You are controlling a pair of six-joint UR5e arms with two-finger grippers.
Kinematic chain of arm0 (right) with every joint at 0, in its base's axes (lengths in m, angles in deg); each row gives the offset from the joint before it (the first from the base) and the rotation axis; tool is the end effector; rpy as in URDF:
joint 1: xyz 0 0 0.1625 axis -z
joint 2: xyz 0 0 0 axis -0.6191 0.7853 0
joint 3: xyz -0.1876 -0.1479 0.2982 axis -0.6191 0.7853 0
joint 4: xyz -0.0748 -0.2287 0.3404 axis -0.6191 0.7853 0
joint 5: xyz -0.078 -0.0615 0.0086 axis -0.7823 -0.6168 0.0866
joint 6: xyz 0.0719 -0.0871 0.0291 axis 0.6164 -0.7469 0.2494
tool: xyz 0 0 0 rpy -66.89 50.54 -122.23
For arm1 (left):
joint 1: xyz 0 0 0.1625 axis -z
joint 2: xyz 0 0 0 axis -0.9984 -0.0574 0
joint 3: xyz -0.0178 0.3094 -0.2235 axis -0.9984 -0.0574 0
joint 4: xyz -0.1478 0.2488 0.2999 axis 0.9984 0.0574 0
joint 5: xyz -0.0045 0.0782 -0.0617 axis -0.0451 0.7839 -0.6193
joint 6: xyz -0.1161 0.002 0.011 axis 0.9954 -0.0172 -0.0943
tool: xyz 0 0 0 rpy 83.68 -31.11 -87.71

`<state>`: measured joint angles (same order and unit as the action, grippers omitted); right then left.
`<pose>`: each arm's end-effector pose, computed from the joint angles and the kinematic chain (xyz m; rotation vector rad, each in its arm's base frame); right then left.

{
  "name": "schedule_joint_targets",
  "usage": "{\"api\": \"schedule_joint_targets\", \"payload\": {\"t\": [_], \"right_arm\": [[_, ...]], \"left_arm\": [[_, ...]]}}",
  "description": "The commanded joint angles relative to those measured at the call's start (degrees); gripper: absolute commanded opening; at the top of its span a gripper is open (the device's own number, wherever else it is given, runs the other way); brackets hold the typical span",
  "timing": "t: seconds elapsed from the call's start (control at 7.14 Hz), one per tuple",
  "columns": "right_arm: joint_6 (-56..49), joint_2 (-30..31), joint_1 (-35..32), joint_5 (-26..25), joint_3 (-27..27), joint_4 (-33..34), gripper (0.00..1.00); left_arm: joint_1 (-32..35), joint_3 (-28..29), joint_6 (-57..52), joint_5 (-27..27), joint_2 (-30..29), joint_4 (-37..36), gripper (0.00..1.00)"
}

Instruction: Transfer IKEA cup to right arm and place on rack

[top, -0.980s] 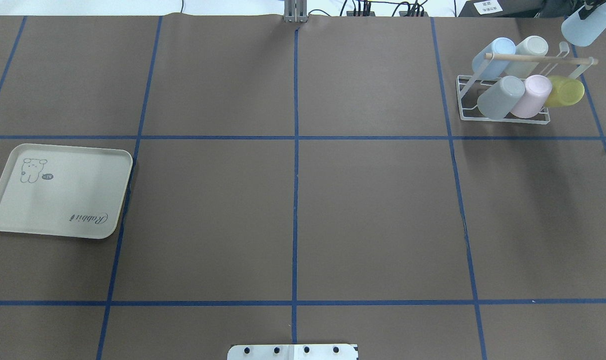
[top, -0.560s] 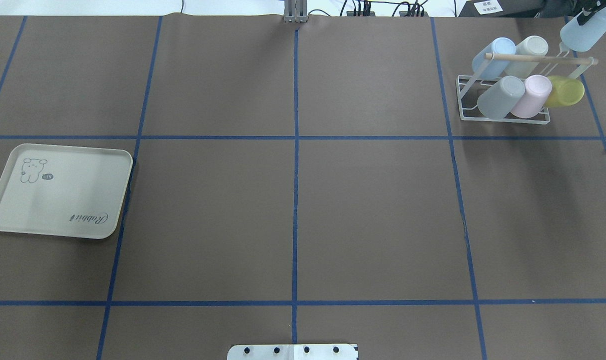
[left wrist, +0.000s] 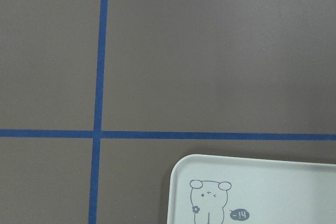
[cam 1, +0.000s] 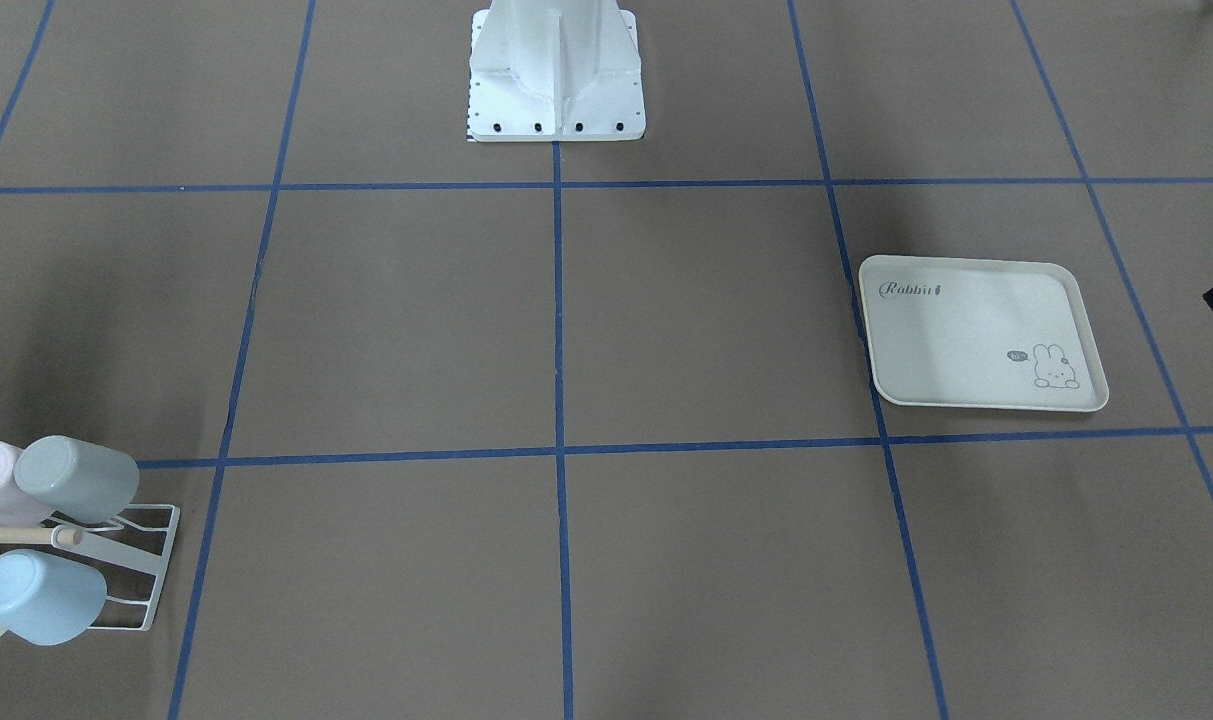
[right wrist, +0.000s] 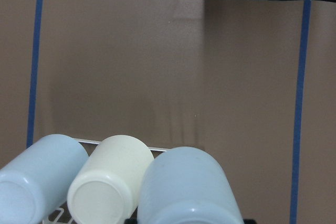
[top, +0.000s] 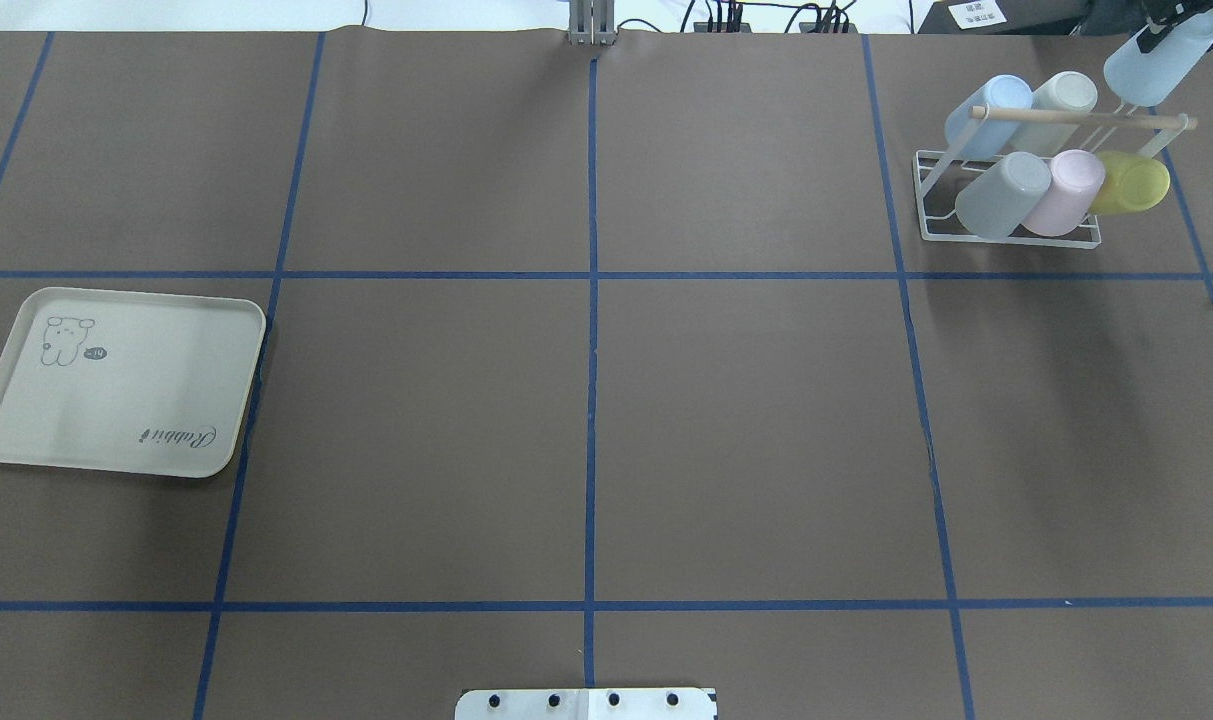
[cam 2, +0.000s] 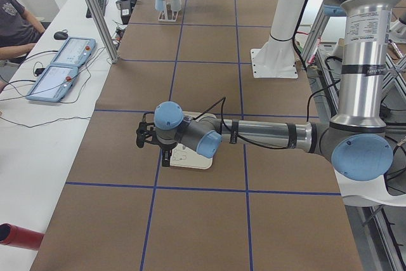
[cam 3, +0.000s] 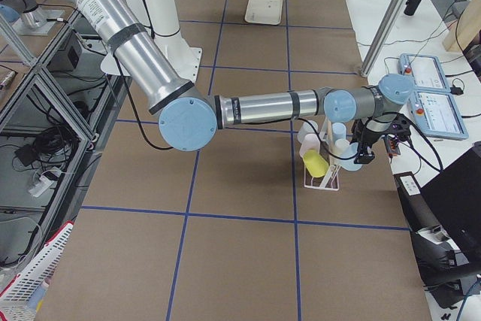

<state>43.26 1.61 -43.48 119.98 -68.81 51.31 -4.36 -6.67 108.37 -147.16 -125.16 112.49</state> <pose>-0.0547 -0.7353 0.4773 0.0471 -0.7933 -0.0245 0.0251 -0.5141 0.5591 0.1608 0.9459 -0.0891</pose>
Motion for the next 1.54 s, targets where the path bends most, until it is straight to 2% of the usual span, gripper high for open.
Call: {"api": "schedule_joint_targets", "payload": {"t": [0.0,0.84,1.12,1.26,1.4], "right_arm": [[0.08,0.0,0.87,-0.18,0.03,-0.01,0.26],[-0.45,0.62,2.62,-1.66,0.73,-0.45,0.26],[-0.36,0.7,3.59,-2.99,1.25,-0.54,0.33],[-0.28,0.71,3.6,-2.99,1.35,-0.54,0.55],[-0.27,0.62,3.6,-2.99,1.35,-0.63,0.83]], "left_arm": [[0.0,-0.57,-0.08,0.17,1.02,0.07,1.0],[0.0,-1.28,0.01,0.0,1.46,0.07,1.0],[0.09,-1.8,0.1,0.0,1.55,0.07,1.0],[0.01,-2.33,0.1,0.0,2.25,-0.02,1.0],[0.0,-2.59,0.27,0.0,2.26,-0.02,1.0]]}}
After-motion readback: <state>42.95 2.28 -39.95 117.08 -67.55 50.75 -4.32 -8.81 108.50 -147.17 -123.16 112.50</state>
